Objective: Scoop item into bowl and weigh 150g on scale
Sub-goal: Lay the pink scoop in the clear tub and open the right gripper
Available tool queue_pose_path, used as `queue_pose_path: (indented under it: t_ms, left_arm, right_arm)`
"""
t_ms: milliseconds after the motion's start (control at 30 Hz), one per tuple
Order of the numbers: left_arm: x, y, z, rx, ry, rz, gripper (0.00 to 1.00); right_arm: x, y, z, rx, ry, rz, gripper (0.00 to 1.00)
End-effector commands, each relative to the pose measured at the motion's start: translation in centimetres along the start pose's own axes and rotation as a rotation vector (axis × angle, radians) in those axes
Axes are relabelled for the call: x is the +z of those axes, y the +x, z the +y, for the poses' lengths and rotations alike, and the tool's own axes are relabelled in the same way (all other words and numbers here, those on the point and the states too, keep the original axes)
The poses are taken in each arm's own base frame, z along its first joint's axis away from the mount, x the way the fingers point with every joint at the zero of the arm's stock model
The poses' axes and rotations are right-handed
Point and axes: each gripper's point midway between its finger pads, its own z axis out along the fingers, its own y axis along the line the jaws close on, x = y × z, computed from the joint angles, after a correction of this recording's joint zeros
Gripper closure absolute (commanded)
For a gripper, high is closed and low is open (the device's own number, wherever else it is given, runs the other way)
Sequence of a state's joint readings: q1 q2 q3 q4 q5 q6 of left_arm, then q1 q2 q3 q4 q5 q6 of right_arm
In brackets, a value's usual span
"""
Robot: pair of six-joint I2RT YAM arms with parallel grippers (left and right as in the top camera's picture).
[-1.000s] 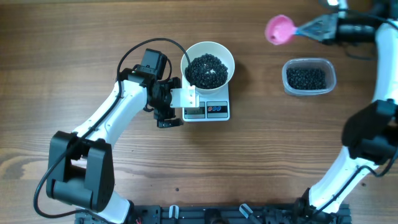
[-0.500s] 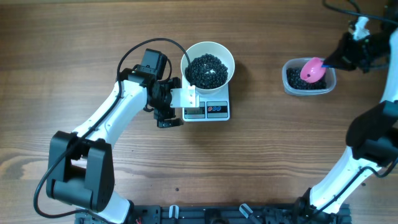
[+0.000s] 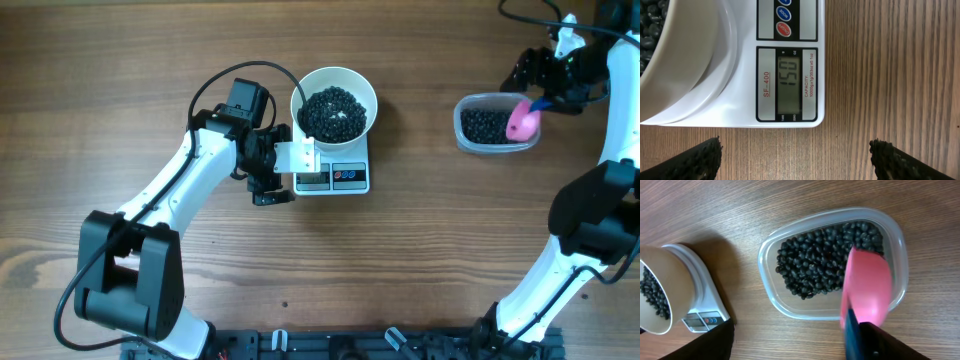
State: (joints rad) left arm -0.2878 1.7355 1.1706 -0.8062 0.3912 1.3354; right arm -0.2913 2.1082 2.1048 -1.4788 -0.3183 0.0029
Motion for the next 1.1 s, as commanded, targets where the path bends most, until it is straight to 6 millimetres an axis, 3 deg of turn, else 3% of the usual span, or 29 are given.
queue_pose_path:
  t_ms: [0, 67, 167, 267, 400, 433, 500, 567, 600, 667, 867, 1067]
  left_arm:
    - [0.4, 0.1, -0.4, 0.009, 0.022, -0.013, 0.00]
    - [0.4, 0.1, -0.4, 0.009, 0.022, -0.013, 0.00]
    - [0.4, 0.1, -0.4, 0.009, 0.022, -0.014, 0.00]
    - [0.4, 0.1, -0.4, 0.009, 0.022, -0.013, 0.00]
    - [0.4, 0.1, -0.4, 0.009, 0.022, -0.013, 0.00]
    - [0.4, 0.1, -0.4, 0.009, 0.022, -0.013, 0.00]
    - [0.4, 0.1, -0.4, 0.009, 0.022, -0.014, 0.00]
    - [0.4, 0.1, -0.4, 0.009, 0.022, -0.013, 0.00]
    - [0.4, 0.1, -0.4, 0.009, 0.022, -0.013, 0.00]
    - [0.4, 0.1, -0.4, 0.009, 0.022, -0.013, 0.00]
    - [0.4, 0.1, -0.4, 0.009, 0.022, -0.013, 0.00]
    - [0.4, 0.1, -0.4, 0.009, 0.022, -0.013, 0.00]
  right_arm:
    - [-1.4, -0.3, 1.6, -0.028, -0.066, -0.044, 0.15]
    - [-1.4, -0.3, 1.0, -0.004, -0.030, -0.042, 0.13]
    - [-1.9, -0.4, -3.9, 0.068, 0.253, -0.057, 0.11]
    - [-3.0, -0.8, -6.8, 0.071, 0.433, -0.080, 0.09]
    - [-3.3, -3.1, -7.6, 0.066, 0.476, -0.172, 0.09]
    - [-3.2, -3.9, -7.4, 0.061, 0.462, -0.199, 0.08]
    - [-2.7, -5.8, -5.1, 0.034, 0.322, -0.272, 0.05]
    - [-2.3, -7.4, -0.9, -0.022, 0.084, -0.323, 0.04]
    - [-2.3, -7.6, 1.4, -0.070, -0.045, -0.330, 0.04]
    - [-2.5, -7.0, 4.1, -0.094, -0.200, -0.310, 0.04]
    - [-2.3, -6.8, 3.6, -0.077, -0.175, -0.296, 0.00]
    - [-2.9, -8.2, 3.8, -0.104, -0.176, -0.360, 0.00]
